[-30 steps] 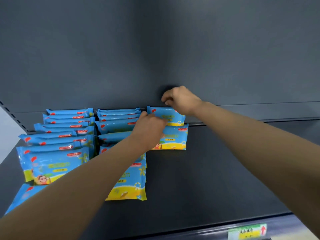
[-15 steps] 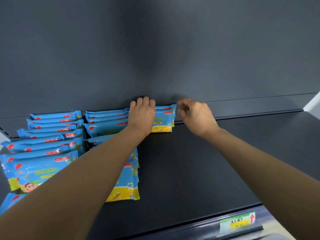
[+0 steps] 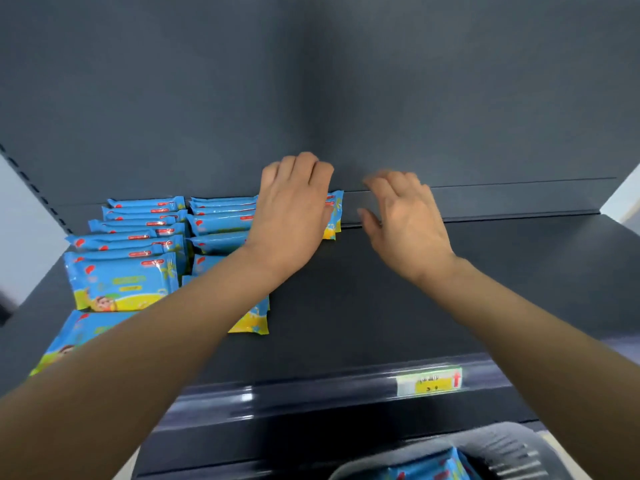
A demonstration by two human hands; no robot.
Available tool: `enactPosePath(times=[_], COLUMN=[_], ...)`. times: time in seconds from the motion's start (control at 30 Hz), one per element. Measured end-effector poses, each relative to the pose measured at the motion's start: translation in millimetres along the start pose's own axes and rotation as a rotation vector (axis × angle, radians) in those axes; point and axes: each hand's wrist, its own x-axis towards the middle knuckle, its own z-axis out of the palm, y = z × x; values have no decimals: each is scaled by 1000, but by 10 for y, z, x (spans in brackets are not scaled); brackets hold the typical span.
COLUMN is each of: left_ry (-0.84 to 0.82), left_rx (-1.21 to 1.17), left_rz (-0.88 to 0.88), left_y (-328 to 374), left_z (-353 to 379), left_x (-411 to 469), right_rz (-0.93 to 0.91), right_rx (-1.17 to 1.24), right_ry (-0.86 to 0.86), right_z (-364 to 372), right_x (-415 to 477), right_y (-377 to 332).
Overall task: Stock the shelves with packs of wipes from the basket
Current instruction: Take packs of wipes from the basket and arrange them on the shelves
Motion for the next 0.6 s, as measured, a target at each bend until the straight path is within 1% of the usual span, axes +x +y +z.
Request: enactPosePath(times=[0.1,0.27,0.4,0.53,0.6], left_ry=[78,175,210,126,3], left_rx=[31,71,87,55,46], left_rz=[-6,-7,-31,-59,-89], left_y=[357,1074,1648,2141,2418], left_z=[-480,-1230,-1644,-1762,-1647], left_x=[-214,-596,-897,-1342,-1738], right_rz=[-50,-148,-214,-207,-207], right_rx=[67,134,164,227,250], right_ry=[108,229,258,195,108], right_z=[-410,-1167,-1652,-1811,-1704], right_x=[-242,-817,-1292,-1825,-2288], right_y=[-77,-76,-8,105,209])
